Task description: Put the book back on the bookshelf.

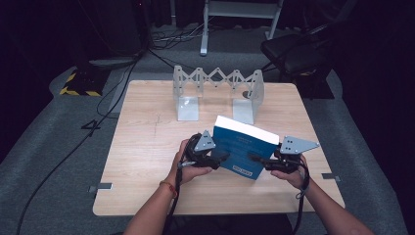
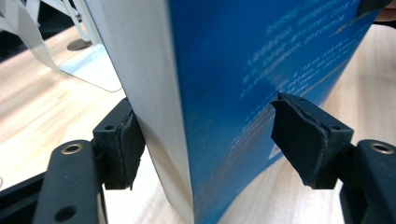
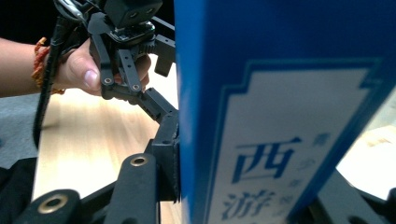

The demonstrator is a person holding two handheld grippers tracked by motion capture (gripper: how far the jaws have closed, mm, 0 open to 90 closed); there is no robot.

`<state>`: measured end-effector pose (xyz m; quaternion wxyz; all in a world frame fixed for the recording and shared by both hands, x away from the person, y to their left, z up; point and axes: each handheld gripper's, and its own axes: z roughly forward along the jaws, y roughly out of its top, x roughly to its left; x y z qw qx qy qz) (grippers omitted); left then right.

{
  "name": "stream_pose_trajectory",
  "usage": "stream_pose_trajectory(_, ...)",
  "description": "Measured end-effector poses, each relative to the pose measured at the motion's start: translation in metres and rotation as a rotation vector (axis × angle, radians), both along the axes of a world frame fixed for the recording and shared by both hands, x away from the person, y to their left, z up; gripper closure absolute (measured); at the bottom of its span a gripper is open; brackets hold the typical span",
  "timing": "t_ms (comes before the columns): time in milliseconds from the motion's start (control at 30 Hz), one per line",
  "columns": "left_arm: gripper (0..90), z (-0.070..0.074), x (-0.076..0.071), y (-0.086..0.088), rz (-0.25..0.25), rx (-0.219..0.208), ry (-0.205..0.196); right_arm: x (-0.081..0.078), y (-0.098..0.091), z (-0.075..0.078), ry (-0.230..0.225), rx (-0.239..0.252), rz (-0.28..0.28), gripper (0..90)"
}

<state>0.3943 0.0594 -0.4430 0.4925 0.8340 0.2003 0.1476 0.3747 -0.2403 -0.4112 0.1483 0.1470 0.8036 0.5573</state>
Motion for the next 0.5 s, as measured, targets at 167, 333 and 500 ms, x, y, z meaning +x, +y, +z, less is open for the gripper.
stream_pose_trajectory(167,29.9,-0.004,-0.009,0.010,0.041,0.011,0.029,-0.003,0.002,0.000,-0.012,-0.010,0.042,60.4)
stream_pose_trajectory(333,29.5,-0.020,-0.023,0.037,0.076,0.082,0.122,-0.002,0.000,-0.005,-0.008,0.020,0.053,60.6)
stream_pose_trajectory(500,28.2,-0.035,-0.040,0.073,0.101,0.143,0.236,0.000,-0.002,-0.007,-0.003,0.041,0.039,60.5)
